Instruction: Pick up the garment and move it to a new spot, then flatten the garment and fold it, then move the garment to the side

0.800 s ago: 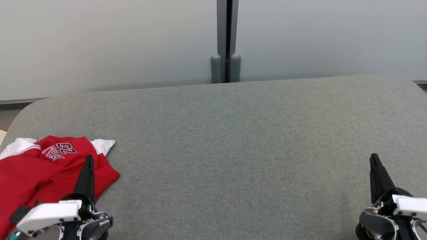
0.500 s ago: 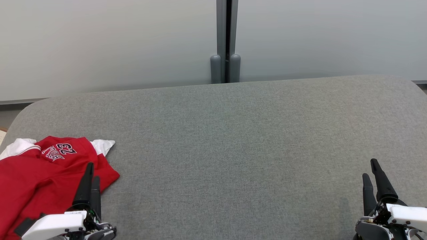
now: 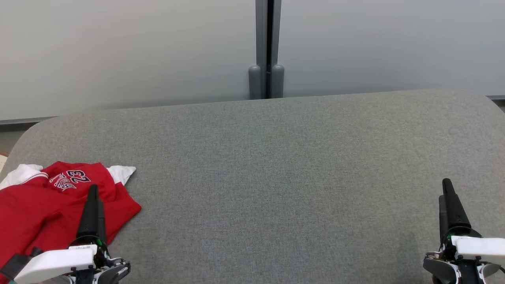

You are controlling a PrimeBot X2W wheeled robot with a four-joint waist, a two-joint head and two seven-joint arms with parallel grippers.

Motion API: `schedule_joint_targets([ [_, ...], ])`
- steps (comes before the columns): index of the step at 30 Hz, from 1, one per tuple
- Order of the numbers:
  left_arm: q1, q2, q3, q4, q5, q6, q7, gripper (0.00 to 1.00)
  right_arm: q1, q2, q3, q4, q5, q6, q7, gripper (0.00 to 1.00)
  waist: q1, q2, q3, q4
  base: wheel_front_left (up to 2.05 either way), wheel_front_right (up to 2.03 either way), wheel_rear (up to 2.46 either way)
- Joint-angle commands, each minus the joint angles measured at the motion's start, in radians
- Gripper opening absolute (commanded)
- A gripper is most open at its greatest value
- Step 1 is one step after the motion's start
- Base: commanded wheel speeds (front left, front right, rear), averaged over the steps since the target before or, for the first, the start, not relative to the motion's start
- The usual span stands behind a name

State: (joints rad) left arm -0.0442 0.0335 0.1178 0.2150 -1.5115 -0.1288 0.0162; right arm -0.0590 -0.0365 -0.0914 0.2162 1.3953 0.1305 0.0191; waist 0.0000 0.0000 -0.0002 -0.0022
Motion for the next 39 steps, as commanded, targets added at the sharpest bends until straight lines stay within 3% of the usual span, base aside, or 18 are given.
schedule_joint_targets([
  [1,-0.011,0.011,0.011,-0.025,0.021,-0.001,-0.007,1.0,-0.019,-0.009,-0.002,-0.027,-0.041,0.0,-0.01,1.0,0.0,0.0,0.0,0.0,0.0,0.0,0.0],
  [15,-0.029,0.012,0.07,-0.112,0.242,0.012,-0.062,1.0,-0.041,-0.017,0.042,-0.196,-0.429,0.0,-0.065,1.0,0.0,0.0,0.001,0.0,0.0,0.0,0.0],
  [25,-0.009,0.013,-0.03,-0.244,0.524,0.062,-0.097,1.0,-0.038,-0.032,0.087,-0.244,-0.678,0.0,-0.1,1.0,0.0,0.0,0.005,0.0,0.0,0.0,0.0],
  [29,-0.003,0.014,-0.096,-0.266,0.682,0.087,-0.11,1.0,-0.034,-0.031,0.099,-0.25,-0.764,0.0,-0.113,1.0,0.0,0.0,0.006,0.0,0.0,0.0,0.0],
  [39,0.009,0.032,-0.235,-0.267,0.957,0.17,-0.14,1.0,-0.006,-0.024,0.109,-0.207,-0.945,0.0,-0.143,1.0,0.0,0.0,0.003,-0.005,0.0,0.0,0.0],
])
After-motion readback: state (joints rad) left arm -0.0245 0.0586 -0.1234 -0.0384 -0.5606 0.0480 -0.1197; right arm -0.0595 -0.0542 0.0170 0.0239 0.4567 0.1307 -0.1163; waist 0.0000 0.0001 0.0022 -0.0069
